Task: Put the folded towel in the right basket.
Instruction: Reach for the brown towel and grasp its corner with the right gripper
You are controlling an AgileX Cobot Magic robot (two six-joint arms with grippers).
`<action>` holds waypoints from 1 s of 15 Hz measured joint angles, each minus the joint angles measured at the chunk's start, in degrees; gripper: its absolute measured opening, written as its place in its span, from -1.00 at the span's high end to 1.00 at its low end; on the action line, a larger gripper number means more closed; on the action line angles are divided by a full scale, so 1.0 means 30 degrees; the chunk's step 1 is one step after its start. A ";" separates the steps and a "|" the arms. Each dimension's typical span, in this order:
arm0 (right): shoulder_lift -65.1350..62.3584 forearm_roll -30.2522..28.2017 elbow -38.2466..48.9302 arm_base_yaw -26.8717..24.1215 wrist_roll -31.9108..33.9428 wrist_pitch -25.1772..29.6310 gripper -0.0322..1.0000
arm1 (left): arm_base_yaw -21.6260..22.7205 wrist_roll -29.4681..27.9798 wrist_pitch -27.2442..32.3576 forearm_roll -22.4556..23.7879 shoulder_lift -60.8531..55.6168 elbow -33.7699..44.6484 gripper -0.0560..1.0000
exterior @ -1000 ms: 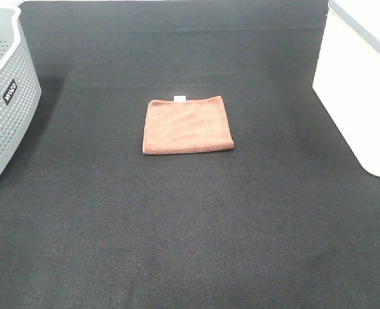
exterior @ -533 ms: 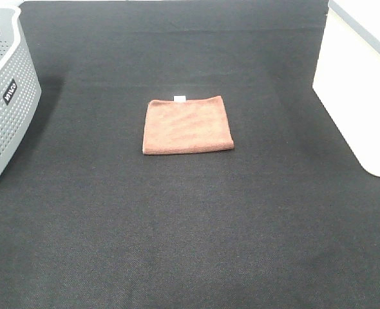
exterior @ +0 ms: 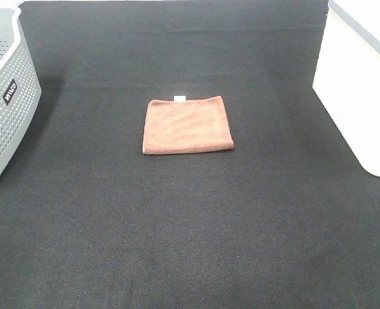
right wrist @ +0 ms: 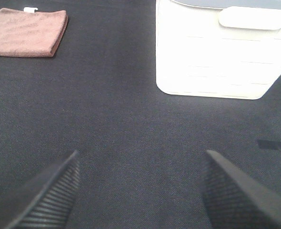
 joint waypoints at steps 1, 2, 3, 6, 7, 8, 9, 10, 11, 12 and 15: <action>0.0000 0.0000 0.0000 0.0000 0.0000 0.0000 -0.37 | 0.0000 0.0000 0.0000 0.0000 0.0000 0.0000 -0.77; 0.0000 0.0000 0.0000 0.0000 0.0000 0.0000 -0.37 | 0.0000 0.0000 0.0000 0.0000 0.0000 0.0000 -0.77; 0.0000 0.0000 0.0000 0.0000 0.0000 0.0000 -0.37 | 0.0000 0.0000 0.0000 0.0000 0.0000 0.0000 -0.77; 0.0000 0.0000 0.0000 0.0000 0.0000 0.0000 -0.37 | 0.0000 0.0000 0.0000 0.0000 0.0000 0.0000 -0.77; 0.0000 0.0000 0.0000 0.0000 0.0000 0.0000 -0.37 | 0.0000 0.0000 0.0000 0.0000 0.0000 0.0000 -0.77; 0.0000 0.0000 0.0000 0.0000 0.0000 0.0000 -0.37 | 0.0000 0.0000 0.0000 0.0000 0.0000 0.0000 -0.77; 0.0000 0.0000 0.0000 0.0000 0.0000 0.0000 -0.37 | 0.0000 0.0000 0.0000 0.0000 0.0000 0.0000 -0.77; 0.0000 0.0000 0.0000 0.0000 0.0000 0.0000 -0.37 | 0.0000 0.0000 0.0000 0.0000 0.0000 0.0000 -0.77; 0.0000 0.0000 0.0000 0.0000 0.0000 0.0000 -0.37 | 0.0000 0.0000 0.0000 0.0000 0.0000 0.0000 -0.77; 0.0000 0.0000 0.0000 0.0000 0.0000 0.0000 -0.37 | 0.0000 0.0000 0.0000 0.0000 0.0000 0.0000 -0.77; 0.0000 0.0000 0.0000 0.0000 0.0000 0.0000 -0.37 | 0.0000 0.0000 0.0000 0.0000 0.0000 0.0000 -0.77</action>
